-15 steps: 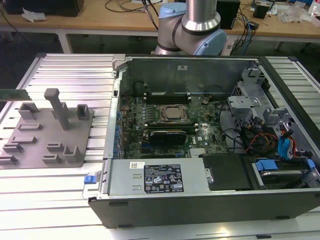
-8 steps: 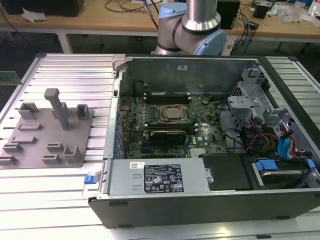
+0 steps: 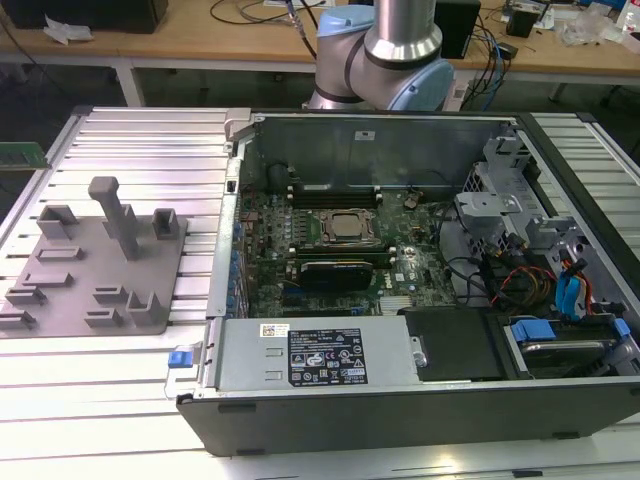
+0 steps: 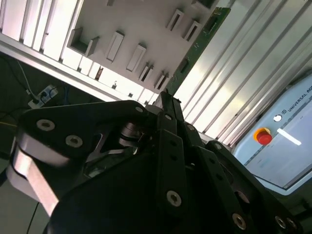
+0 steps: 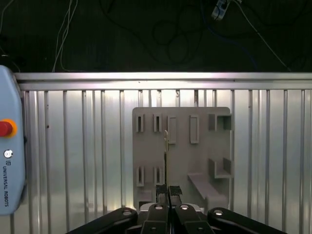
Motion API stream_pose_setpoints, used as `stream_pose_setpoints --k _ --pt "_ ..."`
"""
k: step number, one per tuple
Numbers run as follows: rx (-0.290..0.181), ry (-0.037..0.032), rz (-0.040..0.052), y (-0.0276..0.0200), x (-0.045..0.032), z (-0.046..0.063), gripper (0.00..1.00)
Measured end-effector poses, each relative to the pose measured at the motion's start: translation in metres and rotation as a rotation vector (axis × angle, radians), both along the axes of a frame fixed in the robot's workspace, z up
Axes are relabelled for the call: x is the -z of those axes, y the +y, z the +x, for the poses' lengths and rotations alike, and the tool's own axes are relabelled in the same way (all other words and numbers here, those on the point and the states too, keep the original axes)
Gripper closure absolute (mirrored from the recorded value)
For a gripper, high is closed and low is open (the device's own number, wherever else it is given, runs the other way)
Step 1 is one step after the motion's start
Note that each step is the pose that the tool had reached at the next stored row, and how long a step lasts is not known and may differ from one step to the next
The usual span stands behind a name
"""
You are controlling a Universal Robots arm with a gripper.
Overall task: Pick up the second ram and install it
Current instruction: 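Pick up the second ram and move it above second insertion slot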
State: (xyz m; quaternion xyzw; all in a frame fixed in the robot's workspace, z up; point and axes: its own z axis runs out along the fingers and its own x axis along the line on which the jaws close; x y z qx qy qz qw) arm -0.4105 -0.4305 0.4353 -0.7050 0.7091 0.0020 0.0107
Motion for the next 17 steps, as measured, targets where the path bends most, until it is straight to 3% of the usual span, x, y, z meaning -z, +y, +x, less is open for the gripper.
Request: stream_pose_setpoints --k 8,12,14,17 --pt "0.000 -0.0001 0.0001 0.0000 0.0001 0.022 0.91" --pt "0.000 0.0000 0.0000 0.0000 0.0000 0.045 0.91" --pt "0.000 0.0000 0.0000 0.0000 0.0000 0.051 0.91" --pt "0.000 0.0000 0.0001 0.0001 0.0000 0.070 0.91"
